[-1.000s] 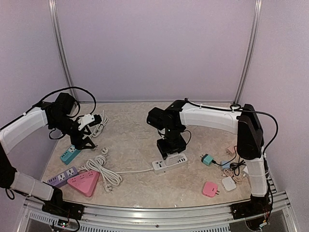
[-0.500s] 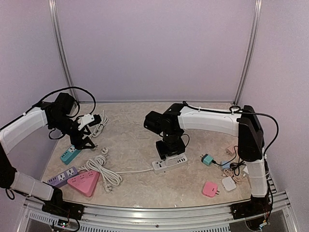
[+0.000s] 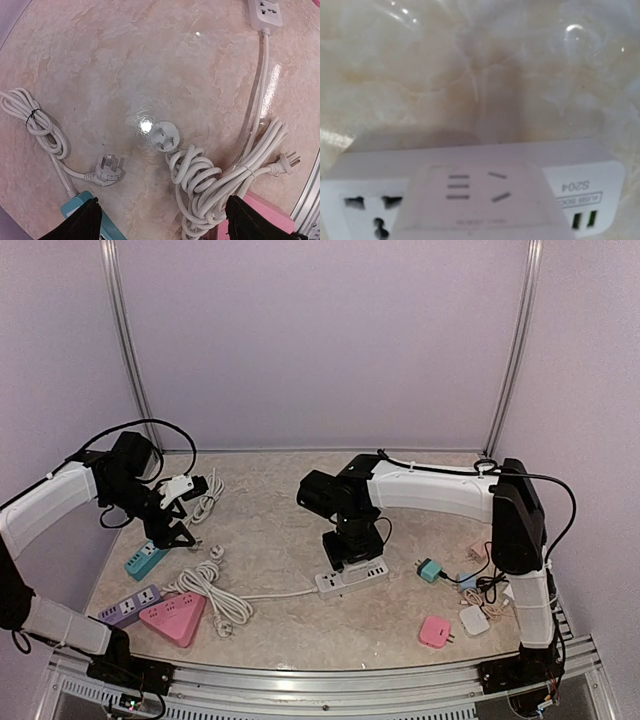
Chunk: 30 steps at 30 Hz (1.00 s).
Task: Insert the plug
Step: Insert the plug into the socket.
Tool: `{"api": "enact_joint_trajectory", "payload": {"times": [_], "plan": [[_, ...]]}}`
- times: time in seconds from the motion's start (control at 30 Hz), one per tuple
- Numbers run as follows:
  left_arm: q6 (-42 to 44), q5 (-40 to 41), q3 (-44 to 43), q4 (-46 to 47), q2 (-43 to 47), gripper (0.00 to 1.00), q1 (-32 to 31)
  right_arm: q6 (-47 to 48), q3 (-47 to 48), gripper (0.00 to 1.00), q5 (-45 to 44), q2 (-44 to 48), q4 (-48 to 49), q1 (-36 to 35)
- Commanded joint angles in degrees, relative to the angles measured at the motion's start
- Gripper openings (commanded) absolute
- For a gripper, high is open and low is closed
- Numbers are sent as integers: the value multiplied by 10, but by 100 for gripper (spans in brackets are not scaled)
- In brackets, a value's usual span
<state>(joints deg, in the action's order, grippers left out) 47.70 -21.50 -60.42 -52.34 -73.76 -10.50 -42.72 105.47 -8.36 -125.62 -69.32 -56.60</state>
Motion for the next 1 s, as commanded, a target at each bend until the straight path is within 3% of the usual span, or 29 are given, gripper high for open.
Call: {"api": "enact_joint_trajectory", "payload": {"times": [0.0,0.03,0.13,0.2,0.43,0.53,0.63,0.7,0.97], "plan": [[-5,-2,-1,-4,4,83,5,6,-119,0,38,-205,-73,9],[-5,-1,1,-3,4,84,5,5,-118,5,35,-196,-74,9],[-5,-2,5,-1,5,83,5,1,-92,39,24,-158,-88,9],[-8,-4,5,0,6,83,5,-6,-65,51,14,-134,-97,9],[-7,-5,4,0,9,83,5,-23,48,65,-42,-80,-158,3],[-7,-5,4,0,9,84,5,-17,59,78,-38,-67,-157,2],[-7,-4,3,1,10,84,5,-13,55,81,-35,-60,-151,1],[-7,-5,3,-1,10,84,5,-13,64,97,-35,-56,-151,-1],[-6,-4,1,-2,8,84,6,17,151,100,-43,-23,-153,-7]]}}
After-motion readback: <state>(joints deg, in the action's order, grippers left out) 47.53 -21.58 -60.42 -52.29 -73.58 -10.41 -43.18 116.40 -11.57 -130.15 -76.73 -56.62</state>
